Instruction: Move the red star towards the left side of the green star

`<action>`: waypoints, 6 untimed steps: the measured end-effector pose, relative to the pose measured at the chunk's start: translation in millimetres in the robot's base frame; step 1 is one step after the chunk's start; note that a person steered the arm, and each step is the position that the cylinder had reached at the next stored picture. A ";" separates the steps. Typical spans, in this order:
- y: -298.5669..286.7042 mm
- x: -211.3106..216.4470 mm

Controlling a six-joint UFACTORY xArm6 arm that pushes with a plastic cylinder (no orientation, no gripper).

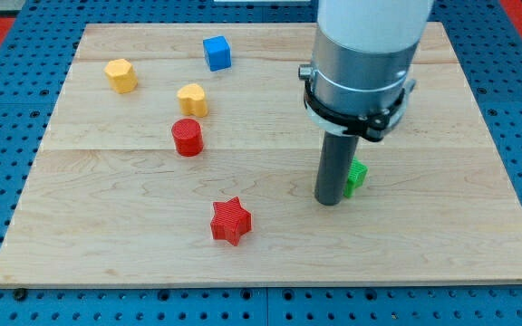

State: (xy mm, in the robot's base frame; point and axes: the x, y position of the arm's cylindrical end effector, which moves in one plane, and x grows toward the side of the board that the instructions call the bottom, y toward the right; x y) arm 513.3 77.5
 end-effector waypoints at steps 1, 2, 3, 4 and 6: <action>23.5 -14.3; 30.5 14.4; 9.5 85.6; -103.4 92.8; -66.1 16.7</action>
